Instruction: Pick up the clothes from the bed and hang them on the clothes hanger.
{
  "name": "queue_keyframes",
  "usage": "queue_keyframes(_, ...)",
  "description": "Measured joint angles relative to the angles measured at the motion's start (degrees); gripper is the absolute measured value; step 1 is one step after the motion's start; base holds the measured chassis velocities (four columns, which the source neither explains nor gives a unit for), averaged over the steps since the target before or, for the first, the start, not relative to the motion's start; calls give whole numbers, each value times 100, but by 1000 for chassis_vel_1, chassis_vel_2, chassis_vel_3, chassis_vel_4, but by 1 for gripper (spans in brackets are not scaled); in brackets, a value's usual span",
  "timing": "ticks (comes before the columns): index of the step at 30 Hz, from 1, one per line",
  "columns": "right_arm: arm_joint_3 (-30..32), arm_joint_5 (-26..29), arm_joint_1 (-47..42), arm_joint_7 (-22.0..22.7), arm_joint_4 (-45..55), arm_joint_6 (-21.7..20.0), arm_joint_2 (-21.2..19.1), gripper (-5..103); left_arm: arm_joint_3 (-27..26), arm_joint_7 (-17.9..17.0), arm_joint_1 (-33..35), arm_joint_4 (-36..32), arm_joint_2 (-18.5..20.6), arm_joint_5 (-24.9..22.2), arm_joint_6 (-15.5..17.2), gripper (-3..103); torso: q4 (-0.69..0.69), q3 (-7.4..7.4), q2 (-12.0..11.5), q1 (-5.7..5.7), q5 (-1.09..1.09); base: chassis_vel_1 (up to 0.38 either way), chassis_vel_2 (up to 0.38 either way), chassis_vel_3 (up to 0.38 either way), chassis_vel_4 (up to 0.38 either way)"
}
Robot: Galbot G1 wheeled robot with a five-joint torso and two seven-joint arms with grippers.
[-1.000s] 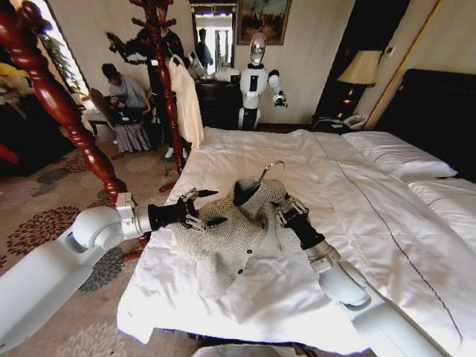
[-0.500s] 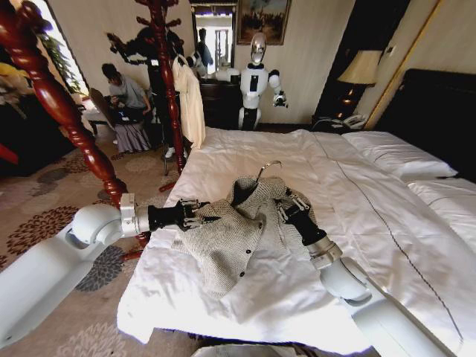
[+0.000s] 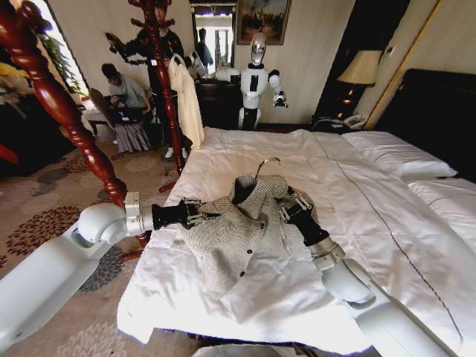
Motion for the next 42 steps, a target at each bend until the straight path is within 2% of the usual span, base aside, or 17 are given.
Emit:
queue_keyframes(7, 18, 591, -41, -43, 80, -12, -67, 31, -159, 200, 118, -29, 15, -50, -52, 24, 0, 0, 0, 0, 0, 0, 0, 0, 0)
queue_keyframes(17, 340, 778, -164, -32, 171, -5, -119, 35, -297, 355, 142, 64, 46, -81, -93, 23, 0, 0, 0, 0, 0, 0, 0, 0, 0)
queue_keyframes(18, 384, 791, -180, -32, 178, -4, -127, 46, -306, 373, 146, 89, 39, -81, -101, 23, 0, 0, 0, 0, 0, 0, 0, 0, 0)
queue_keyframes(19, 437, 804, -200, -32, 184, 1, -145, 46, -313, 398, 156, 121, 27, -81, -115, 23, 0, 0, 1, 0, 0, 0, 0, 0, 0)
queue_keyframes(20, 484, 814, -212, -32, 187, 6, -164, 57, -317, 413, 167, 142, 17, -81, -123, 23, 0, 0, 0, 0, 0, 0, 0, 0, 0)
queue_keyframes(23, 565, 842, -225, -33, 187, 15, -200, 57, -326, 447, 179, 176, -2, -79, -136, 23, 0, 0, 1, 0, 0, 0, 0, 0, 0)
queue_keyframes(24, 643, 895, -231, -36, 179, 24, -233, 67, -339, 480, 180, 207, -17, -79, -146, 23, 0, 0, 1, 0, 0, 0, 0, 0, 0)
queue_keyframes(26, 686, 950, -231, -38, 163, 26, -257, 67, -346, 501, 178, 229, -20, -79, -154, 23, 0, 0, 1, 0, 0, 0, 0, 0, 0)
queue_keyframes(27, 736, 1040, -230, -52, 136, 34, -286, 78, -351, 521, 163, 264, -21, -78, -164, 23, 0, 0, 1, 0, 0, 0, 0, 0, 0)
queue_keyframes(29, 779, 1144, -225, -90, 105, 56, -311, 78, -354, 533, 146, 301, -21, -77, -177, 23, 0, 0, 1, 0, 0, 0, 0, 0, 0)
queue_keyframes(30, 836, 1268, -215, -138, 58, 83, -343, 88, -356, 544, 123, 351, -20, -76, -192, 23, 0, 0, 1, 0, 0, 0, 0, 0, 0)
queue_keyframes(31, 912, 1392, -198, -190, -9, 115, -390, 88, -357, 566, 95, 407, -17, -76, -209, 23, 0, 0, 1, 0, 0, 0, 0, 0, 0)
queue_keyframes(32, 947, 1451, -182, -220, -62, 139, -421, 97, -361, 579, 82, 438, -11, -76, -221, 23, 0, 0, 1, 0, 0, 0, 0, 0, 0)
queue_keyframes(37, 1056, 1680, -92, -384, -337, 319, -536, 99, -404, 613, 67, 513, 29, -77, -261, 23, 0, 0, 1, 0, 0, 0, 0, 0, 0)
queue_keyframes(42, 1100, 2145, -94, -532, -417, 446, -623, 100, -519, 658, 79, 610, 72, -88, -304, 23, 0, 0, 1, 0, 0, 0, 0, 0, 0)
